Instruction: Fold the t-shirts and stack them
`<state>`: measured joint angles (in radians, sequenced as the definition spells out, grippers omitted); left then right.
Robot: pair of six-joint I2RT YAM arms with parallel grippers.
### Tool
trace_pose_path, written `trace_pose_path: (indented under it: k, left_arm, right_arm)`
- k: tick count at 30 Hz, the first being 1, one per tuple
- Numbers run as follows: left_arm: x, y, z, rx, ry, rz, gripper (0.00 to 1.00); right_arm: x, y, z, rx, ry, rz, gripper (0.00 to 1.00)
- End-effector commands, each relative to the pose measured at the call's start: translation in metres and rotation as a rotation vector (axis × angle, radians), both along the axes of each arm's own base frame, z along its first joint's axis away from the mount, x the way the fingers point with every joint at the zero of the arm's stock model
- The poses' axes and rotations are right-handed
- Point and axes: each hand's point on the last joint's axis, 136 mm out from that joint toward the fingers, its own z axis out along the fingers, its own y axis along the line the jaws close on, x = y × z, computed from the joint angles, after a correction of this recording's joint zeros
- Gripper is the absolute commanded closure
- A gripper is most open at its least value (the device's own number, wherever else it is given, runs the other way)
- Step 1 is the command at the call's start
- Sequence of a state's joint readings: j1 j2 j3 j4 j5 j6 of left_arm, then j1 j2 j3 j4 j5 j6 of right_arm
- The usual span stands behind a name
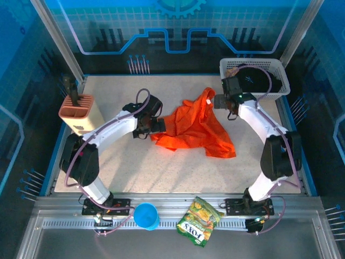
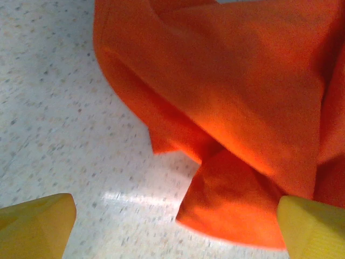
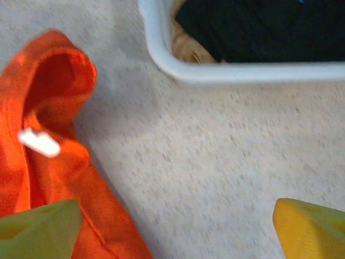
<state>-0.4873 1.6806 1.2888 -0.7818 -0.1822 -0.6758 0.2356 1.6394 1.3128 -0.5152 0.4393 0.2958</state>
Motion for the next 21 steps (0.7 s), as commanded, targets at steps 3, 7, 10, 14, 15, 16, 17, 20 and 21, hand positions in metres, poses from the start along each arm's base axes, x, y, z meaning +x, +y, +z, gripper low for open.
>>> trace_pose_path:
  k: [3,7,10,14,15,16,17,20,21]
  left_arm:
    - [0.028,-0.003,-0.031,-0.053,0.005,0.051,0.1]
    - [0.043,-0.001,-0.05,-0.07,0.019,0.072,0.23]
    - [0.05,-0.006,-0.056,-0.097,0.021,0.071,0.45]
    - [0.054,-0.01,-0.049,-0.117,0.0,0.066,0.86]
    - [0.053,-0.009,-0.045,-0.117,-0.012,0.067,0.91]
    - [0.054,-0.006,-0.037,-0.113,-0.033,0.069,0.96]
    - [0.052,-0.003,-0.03,-0.106,-0.051,0.071,1.0]
    - [0.052,0.008,-0.001,-0.089,-0.118,0.076,1.0]
    - [0.051,0.011,0.008,-0.08,-0.135,0.073,1.0]
  right_arm:
    - [-0.049,0.018,-0.022,0.108,0.074,0.062,0.1]
    - [-0.08,0.041,-0.054,0.217,0.173,0.131,0.12]
    - [-0.09,0.041,-0.078,0.226,0.22,0.116,0.14]
    - [-0.093,0.029,-0.108,0.22,0.292,0.06,0.26]
    - [-0.094,0.025,-0.116,0.215,0.312,0.043,0.34]
    - [-0.095,0.019,-0.124,0.209,0.333,0.018,0.47]
    - [-0.096,0.013,-0.132,0.207,0.355,-0.005,0.62]
    - [-0.099,0.003,-0.147,0.285,0.4,-0.062,0.99]
    - [-0.1,0.0,-0.149,0.297,0.401,-0.079,1.0]
